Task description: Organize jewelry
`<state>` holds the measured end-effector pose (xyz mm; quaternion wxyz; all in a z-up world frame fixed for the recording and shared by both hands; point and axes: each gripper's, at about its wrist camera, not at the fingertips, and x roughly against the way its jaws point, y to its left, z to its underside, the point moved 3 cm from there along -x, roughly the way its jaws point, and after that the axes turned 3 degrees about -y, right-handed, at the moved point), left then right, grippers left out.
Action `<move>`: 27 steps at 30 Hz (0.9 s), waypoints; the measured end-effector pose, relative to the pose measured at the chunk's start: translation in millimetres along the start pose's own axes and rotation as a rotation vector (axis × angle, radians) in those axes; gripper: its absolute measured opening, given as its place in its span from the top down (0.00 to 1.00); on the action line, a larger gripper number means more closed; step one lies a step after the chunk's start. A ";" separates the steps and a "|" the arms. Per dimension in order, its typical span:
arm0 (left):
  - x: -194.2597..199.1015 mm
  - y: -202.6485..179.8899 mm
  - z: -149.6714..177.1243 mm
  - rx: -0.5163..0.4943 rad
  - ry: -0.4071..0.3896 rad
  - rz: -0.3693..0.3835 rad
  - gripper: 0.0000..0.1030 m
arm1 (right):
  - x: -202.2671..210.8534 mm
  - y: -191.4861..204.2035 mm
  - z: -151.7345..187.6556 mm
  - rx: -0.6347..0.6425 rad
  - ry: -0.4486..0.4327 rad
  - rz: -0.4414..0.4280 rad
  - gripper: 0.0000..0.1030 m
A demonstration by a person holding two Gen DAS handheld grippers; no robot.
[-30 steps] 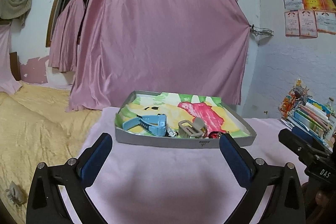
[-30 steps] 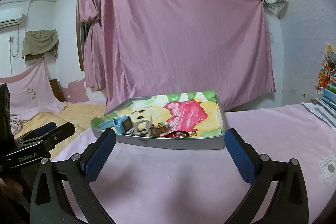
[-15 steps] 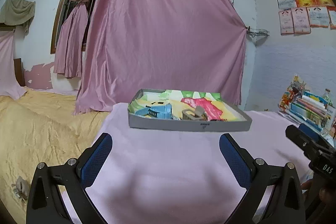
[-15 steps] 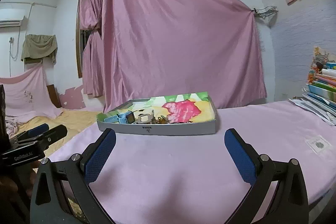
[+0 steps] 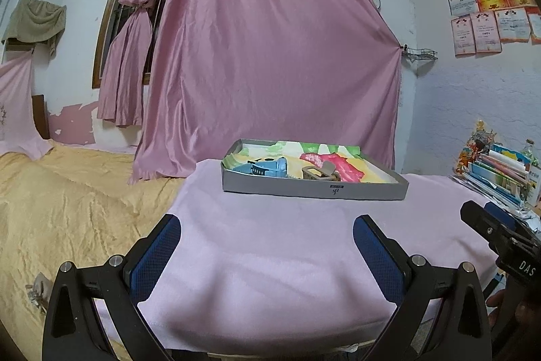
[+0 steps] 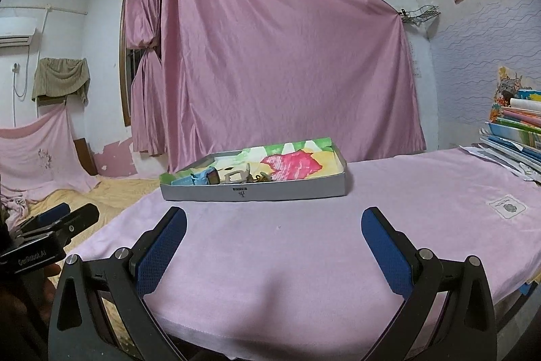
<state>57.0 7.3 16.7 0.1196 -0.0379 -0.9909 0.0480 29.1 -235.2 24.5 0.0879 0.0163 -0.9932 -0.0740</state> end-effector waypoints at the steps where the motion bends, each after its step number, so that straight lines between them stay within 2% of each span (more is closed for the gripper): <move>1: 0.6 -0.3 0.4 0.000 0.000 -0.001 0.00 | 0.6 0.1 0.6 0.001 0.002 -0.004 0.01; 27: -2.5 2.5 3.0 0.002 0.023 -0.004 0.00 | -1.8 5.6 1.9 0.014 0.018 -0.011 0.01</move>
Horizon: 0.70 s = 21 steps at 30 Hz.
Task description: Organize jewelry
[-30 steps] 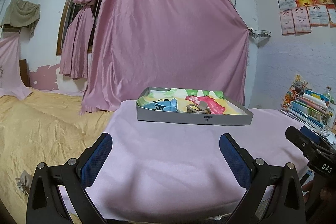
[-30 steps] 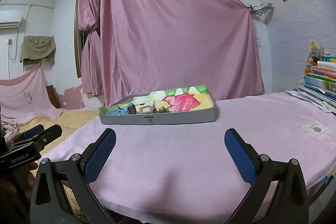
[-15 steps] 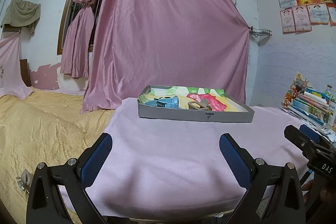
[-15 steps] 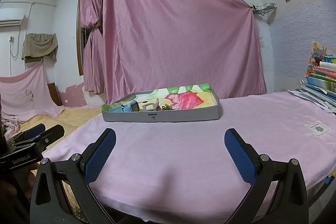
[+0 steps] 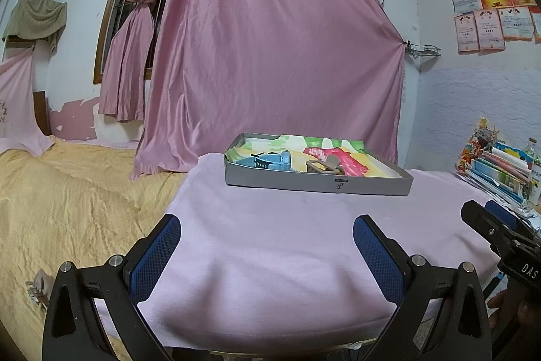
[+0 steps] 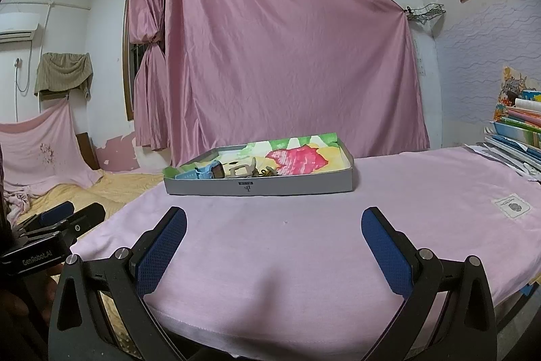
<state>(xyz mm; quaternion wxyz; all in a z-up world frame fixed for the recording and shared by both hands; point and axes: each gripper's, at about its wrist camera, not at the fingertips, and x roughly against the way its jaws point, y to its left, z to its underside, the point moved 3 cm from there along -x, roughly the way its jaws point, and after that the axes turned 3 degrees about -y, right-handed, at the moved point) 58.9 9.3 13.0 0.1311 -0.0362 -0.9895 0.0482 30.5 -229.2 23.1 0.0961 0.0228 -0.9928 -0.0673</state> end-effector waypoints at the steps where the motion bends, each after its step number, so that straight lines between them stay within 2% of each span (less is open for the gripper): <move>1: 0.2 0.1 -0.1 -0.001 0.000 0.001 0.00 | 0.2 -0.1 0.1 0.000 0.000 -0.001 0.01; 21: -4.5 2.8 2.2 -0.001 0.005 0.003 0.00 | -1.6 1.8 2.7 -0.001 0.004 0.001 0.01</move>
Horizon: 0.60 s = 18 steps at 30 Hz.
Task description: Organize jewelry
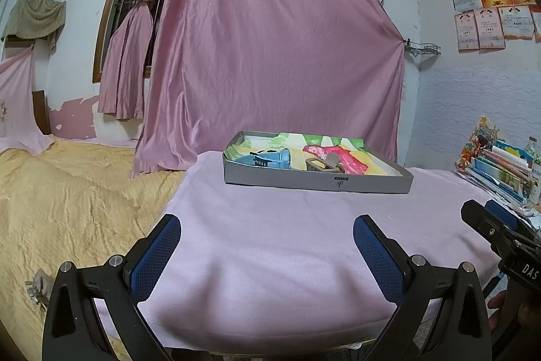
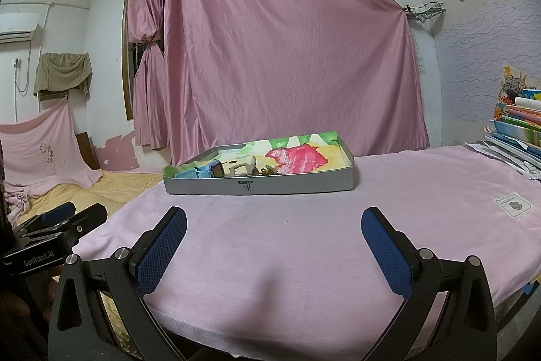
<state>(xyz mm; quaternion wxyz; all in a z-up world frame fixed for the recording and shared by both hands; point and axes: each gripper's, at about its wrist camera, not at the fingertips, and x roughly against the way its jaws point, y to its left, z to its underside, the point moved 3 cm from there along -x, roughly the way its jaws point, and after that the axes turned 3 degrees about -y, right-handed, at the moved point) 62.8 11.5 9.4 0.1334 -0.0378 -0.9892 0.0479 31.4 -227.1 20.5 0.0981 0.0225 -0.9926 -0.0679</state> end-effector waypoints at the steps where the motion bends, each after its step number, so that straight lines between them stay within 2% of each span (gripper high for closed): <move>1: 0.4 -0.5 0.2 0.000 -0.001 0.000 0.00 | 0.2 0.4 0.9 0.000 0.000 0.000 0.01; 18: 0.4 -1.1 0.2 0.001 0.000 -0.001 0.00 | -1.6 2.0 -0.2 -0.002 0.004 0.001 0.01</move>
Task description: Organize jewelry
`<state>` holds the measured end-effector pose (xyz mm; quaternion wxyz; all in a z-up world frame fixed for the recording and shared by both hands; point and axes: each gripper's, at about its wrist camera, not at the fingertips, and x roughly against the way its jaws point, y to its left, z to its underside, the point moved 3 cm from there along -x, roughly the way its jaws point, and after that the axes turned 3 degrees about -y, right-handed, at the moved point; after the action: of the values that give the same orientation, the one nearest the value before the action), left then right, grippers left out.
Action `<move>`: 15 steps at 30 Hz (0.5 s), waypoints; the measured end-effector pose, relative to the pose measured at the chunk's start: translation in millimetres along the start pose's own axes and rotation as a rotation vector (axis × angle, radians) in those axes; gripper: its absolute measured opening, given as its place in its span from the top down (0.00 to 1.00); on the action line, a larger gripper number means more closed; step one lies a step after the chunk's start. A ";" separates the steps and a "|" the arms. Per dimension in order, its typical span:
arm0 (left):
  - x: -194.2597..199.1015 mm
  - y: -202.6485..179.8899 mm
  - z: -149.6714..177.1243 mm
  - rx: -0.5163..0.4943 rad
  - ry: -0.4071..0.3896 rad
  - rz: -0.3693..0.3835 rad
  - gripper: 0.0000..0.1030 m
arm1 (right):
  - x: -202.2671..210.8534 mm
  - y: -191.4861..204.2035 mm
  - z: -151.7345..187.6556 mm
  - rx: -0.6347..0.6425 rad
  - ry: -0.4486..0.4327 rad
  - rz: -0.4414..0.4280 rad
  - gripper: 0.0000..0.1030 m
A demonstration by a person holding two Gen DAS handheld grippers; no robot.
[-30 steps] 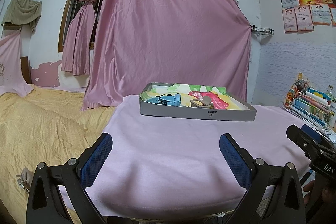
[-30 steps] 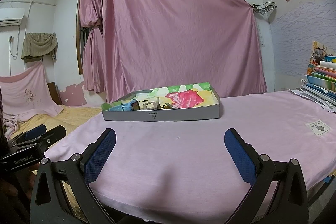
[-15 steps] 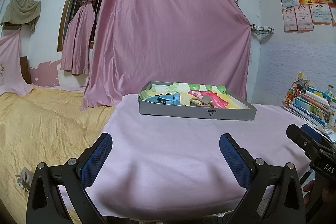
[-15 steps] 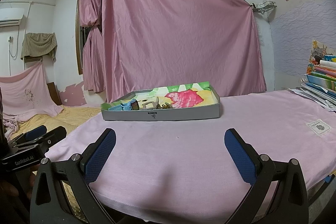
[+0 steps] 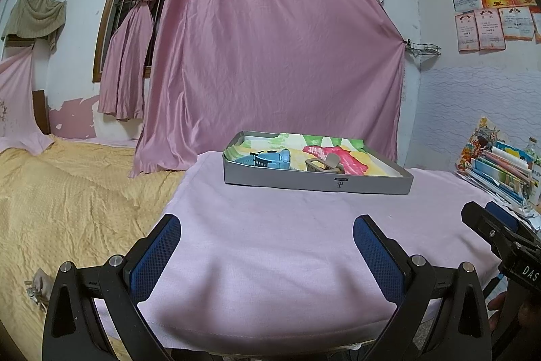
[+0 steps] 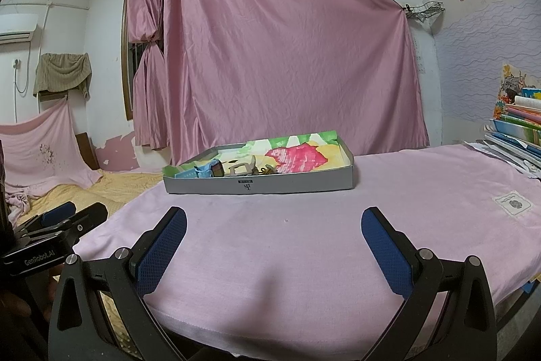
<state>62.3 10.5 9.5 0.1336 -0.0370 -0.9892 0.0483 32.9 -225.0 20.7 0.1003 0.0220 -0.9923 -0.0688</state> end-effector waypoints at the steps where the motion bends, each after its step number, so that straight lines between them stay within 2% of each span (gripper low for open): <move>1: -0.3 0.4 0.3 0.001 0.000 0.000 0.00 | 0.1 0.0 0.2 0.000 0.000 0.000 0.01; 15: -2.8 0.5 1.9 0.010 0.005 0.006 0.00 | -1.6 0.6 1.6 -0.001 0.005 -0.002 0.01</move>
<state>64.5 10.5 6.9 0.1360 -0.0397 -0.9885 0.0534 34.2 -224.1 18.9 0.1026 0.0231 -0.9920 -0.0694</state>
